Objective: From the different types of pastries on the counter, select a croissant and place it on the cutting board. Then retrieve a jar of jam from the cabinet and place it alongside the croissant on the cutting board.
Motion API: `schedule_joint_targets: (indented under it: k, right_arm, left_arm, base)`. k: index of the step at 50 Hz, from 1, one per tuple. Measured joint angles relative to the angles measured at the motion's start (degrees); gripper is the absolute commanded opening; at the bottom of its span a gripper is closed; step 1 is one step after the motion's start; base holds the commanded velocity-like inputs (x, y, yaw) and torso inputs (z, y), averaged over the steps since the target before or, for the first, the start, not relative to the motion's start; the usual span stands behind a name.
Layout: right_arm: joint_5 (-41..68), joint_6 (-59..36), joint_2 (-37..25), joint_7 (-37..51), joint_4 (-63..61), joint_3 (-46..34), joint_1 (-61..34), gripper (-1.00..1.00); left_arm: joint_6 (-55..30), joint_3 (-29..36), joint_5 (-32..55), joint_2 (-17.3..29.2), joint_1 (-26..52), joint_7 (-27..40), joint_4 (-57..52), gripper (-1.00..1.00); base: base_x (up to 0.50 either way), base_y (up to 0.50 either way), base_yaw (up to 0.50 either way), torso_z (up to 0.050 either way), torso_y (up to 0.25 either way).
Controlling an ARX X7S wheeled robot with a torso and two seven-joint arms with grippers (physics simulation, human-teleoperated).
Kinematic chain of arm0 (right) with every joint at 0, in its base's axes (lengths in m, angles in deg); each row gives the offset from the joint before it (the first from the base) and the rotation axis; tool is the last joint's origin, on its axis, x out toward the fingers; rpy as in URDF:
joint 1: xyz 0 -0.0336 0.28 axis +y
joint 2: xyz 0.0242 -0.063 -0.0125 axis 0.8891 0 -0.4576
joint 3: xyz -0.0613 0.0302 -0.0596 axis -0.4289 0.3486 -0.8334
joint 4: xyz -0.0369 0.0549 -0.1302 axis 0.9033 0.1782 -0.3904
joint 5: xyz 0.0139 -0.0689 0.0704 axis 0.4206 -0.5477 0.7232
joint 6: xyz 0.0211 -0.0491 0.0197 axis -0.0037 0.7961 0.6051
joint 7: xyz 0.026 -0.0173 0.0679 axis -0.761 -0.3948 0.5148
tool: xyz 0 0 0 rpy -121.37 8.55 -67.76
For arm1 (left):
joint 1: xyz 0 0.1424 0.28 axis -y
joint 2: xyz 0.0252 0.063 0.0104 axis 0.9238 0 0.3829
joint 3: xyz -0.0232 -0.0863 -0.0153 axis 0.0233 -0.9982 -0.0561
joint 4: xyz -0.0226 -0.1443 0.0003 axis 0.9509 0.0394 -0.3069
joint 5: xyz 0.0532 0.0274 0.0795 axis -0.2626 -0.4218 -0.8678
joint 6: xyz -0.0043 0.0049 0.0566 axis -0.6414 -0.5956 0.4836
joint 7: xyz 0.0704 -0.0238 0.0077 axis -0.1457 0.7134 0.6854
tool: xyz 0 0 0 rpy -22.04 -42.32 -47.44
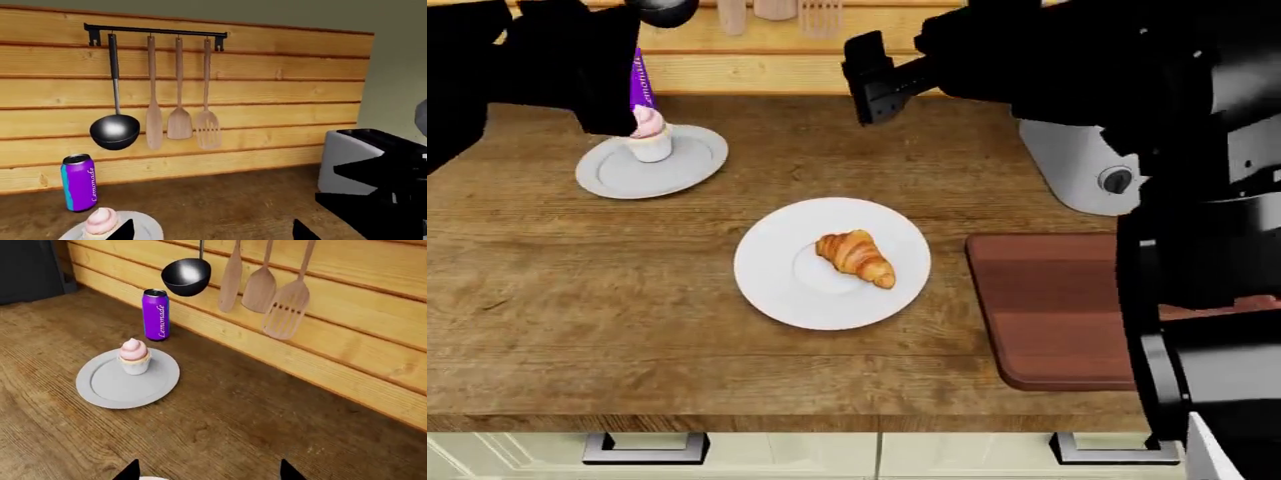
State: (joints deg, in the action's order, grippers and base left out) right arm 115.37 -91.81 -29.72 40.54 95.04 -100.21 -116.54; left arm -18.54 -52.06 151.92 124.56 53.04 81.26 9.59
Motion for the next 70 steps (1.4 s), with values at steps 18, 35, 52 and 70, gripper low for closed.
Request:
schedule_joint_targets:
  k: [18,35,52,70]
  right_arm:
    - [-2.14,5.14,4.66,-4.6,16.19,-9.64,0.86,1.0]
    - [1.83,-1.83,4.73,-4.65,11.09,-10.84,3.58,1.0]
    - [5.94,-8.21,2.7,-2.34,2.24,-11.5,6.06,1.0]
    - [6.56,-7.05,1.13,-2.94,1.59,-15.52,6.62,1.0]
  left_arm:
    - [8.11,3.51,23.18,9.7,3.43,12.97,0.03,1.0]
    - [8.91,4.45,24.88,9.94,3.12,12.92,0.13,1.0]
    - [10.04,5.96,25.63,9.82,4.01,12.43,-0.46,1.0]
    - [8.27,6.22,23.05,9.0,4.83,9.75,-0.45,1.0]
  base:
    - [0.0,0.0,0.0,0.0,0.0]
    - [0.0,0.0,0.0,0.0,0.0]
    - [0.0,0.0,0.0,0.0,0.0]
    - [0.0,0.0,0.0,0.0,-0.059]
